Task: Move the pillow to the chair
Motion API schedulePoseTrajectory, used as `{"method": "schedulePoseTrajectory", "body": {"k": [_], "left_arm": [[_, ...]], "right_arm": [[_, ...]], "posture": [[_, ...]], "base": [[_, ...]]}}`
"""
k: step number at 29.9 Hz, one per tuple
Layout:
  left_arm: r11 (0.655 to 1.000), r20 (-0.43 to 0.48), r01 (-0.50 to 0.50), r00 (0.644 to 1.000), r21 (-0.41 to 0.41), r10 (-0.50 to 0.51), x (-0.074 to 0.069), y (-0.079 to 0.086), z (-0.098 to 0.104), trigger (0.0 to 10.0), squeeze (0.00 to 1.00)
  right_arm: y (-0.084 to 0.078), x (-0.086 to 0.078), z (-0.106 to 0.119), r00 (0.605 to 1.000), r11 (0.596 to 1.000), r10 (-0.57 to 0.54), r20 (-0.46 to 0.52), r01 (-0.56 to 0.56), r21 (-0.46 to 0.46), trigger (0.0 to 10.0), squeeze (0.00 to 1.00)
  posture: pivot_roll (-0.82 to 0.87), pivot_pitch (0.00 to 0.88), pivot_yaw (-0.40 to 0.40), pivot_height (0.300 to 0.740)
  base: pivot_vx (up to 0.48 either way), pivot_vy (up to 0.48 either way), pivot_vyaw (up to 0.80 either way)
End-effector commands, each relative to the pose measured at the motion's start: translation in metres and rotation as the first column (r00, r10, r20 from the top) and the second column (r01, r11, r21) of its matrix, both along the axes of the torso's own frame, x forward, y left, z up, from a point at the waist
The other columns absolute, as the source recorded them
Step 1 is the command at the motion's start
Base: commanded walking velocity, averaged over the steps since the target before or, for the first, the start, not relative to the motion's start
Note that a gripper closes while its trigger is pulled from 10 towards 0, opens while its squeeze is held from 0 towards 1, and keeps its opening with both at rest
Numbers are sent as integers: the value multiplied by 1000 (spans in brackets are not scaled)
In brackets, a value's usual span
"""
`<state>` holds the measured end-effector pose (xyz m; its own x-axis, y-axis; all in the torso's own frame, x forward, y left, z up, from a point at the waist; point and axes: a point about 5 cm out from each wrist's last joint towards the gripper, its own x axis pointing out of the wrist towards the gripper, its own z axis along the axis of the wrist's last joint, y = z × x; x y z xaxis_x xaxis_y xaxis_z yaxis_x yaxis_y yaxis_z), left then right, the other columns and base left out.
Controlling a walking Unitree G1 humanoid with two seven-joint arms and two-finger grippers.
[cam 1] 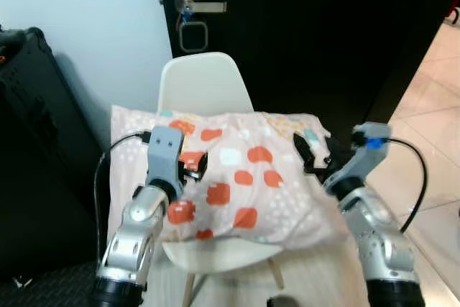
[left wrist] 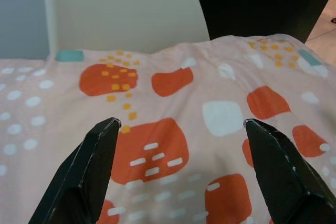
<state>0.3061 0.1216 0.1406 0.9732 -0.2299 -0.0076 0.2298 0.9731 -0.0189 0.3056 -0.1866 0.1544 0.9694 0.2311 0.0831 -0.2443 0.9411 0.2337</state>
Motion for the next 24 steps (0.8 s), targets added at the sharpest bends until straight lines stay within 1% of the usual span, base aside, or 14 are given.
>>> {"method": "schedulePoseTrajectory", "body": {"k": [1,3,4,5,6,8,12,14,16,18,19,21,22,24], "left_arm": [[998,-42,-4,999,-63,1,-10,4,-7,10000,0],[996,-42,-25,999,-87,21,-13,7,-8,10000,0],[996,-42,-25,999,-87,21,-13,7,-8,10000,0],[989,-44,-46,998,-141,40,-17,8,-8,10000,0],[989,-44,-46,998,-141,40,-17,8,-8,10000,0],[975,-50,-72,997,-210,63,-26,8,-8,10000,0],[974,-79,-67,996,-218,51,-22,6,-12,10000,0],[974,-78,-29,997,-225,12,-16,0,-15,10000,0],[974,-77,-26,997,-227,9,-16,0,-15,10000,0],[969,-78,-17,997,-246,-3,-15,0,-16,10000,0],[960,-85,-34,996,-278,11,-11,3,-17,10000,0],[954,-96,-57,995,-294,30,-9,6,-18,10000,0],[953,-100,-69,994,-296,41,-9,8,-18,10000,0],[960,-127,-81,991,-267,48,-17,11,-20,10000,0]], "right_arm": [[10,-11,-4,1000,999,14,-7,-15,-39,10000,0],[15,-17,-6,1000,999,13,-5,-13,-52,10000,0],[15,-17,-6,1000,999,13,-5,-13,-52,10000,0],[20,-22,-8,1000,998,15,-5,-15,-61,10000,0],[20,-22,-8,1000,998,15,-5,-15,-61,10000,0],[23,-32,-10,1000,996,5,-16,-7,-84,10000,0],[17,-31,-13,999,992,-38,-28,34,-121,10000,0],[18,-26,-16,998,989,-48,-27,44,-139,10000,0],[18,-26,-16,998,989,-48,-27,44,-140,10000,0],[18,-25,-17,998,988,-56,-30,51,-143,10000,0],[16,-22,-17,997,989,-73,-31,68,-134,10000,0],[12,-20,-18,995,988,-97,-37,92,-126,10000,0],[10,-20,-19,992,986,-116,-41,109,-129,10000,0],[5,-27,-23,985,972,-163,-60,149,-182,10000,0]], "posture": [[-68,51,11,680],[-66,50,11,685],[-66,50,11,685],[-69,50,10,690],[-69,50,10,690],[-70,46,5,705],[-62,44,-1,720],[-59,41,-2,735],[-59,41,-2,740],[-58,31,-2,740],[-59,27,-1,740],[-66,18,5,740],[-66,18,5,740],[-59,6,2,740]], "base": [[0,0,0],[0,0,0],[0,0,0],[0,0,0],[0,0,0],[0,0,0],[0,0,0],[0,0,0],[0,0,0],[0,0,0],[0,0,0],[0,0,0],[0,0,0],[0,0,0]]}}
